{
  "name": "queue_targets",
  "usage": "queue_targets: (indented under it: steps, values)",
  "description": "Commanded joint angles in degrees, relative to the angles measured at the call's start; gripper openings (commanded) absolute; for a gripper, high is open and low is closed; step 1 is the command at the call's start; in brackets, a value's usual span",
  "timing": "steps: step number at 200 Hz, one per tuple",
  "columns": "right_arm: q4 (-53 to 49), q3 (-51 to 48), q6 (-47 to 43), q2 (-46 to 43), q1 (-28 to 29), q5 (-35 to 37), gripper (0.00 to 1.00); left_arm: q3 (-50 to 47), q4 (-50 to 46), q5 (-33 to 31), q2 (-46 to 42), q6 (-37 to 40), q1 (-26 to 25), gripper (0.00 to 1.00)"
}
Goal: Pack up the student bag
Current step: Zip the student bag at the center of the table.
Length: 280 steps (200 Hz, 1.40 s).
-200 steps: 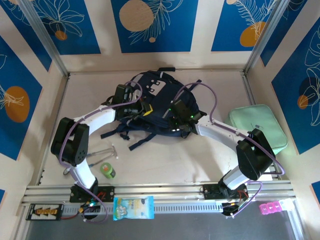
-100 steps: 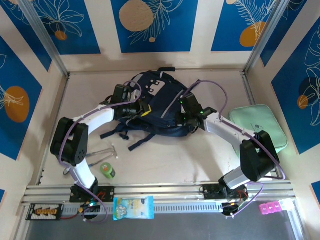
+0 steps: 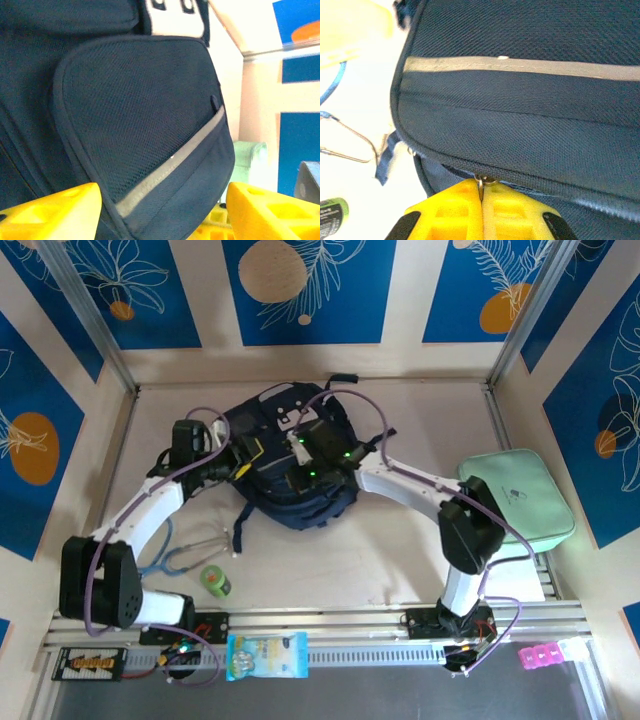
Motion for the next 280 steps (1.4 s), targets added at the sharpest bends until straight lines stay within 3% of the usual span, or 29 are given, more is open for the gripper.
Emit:
queue_targets:
  steps: [1, 30, 69, 111, 164, 204, 237, 280]
  values:
    - [0.27, 5.79, 0.15, 3.58, 2.46, -2.43, 0.00, -1.13, -6.41, -6.90, -2.68, -3.04, 0.79, 0.67]
    - [-0.07, 9.57, 1.88, 7.36, 3.95, -2.12, 0.00, 1.34, -15.89, -14.02, -2.74, -1.63, 0.82, 0.65]
    - [1.00, 10.36, 2.94, 8.23, 4.33, -3.38, 0.00, 1.48, -16.16, -15.49, -1.12, -2.43, 0.80, 0.56]
    - [-0.64, 10.71, 2.74, 7.98, 5.05, -1.60, 0.00, 3.49, -7.08, -6.59, 4.30, -2.30, 0.76, 0.36]
    - [-5.40, 7.97, 4.17, 6.50, 4.30, 5.69, 0.00, 3.30, -4.14, -6.98, 6.44, -0.76, 0.84, 0.00]
    - [-6.83, -0.99, 10.57, 0.65, -2.43, 11.20, 0.00, 2.95, -6.44, -8.05, 6.46, 2.20, 0.91, 0.00]
    - [-10.38, -1.72, 15.34, -0.40, -8.16, 14.67, 0.00, 3.37, -7.00, -7.10, 6.42, 3.18, 0.92, 0.00]
    - [-10.39, -4.42, 17.16, -3.02, -8.30, 15.58, 0.00, 4.61, -6.91, -3.12, 6.83, 6.16, 0.97, 0.00]
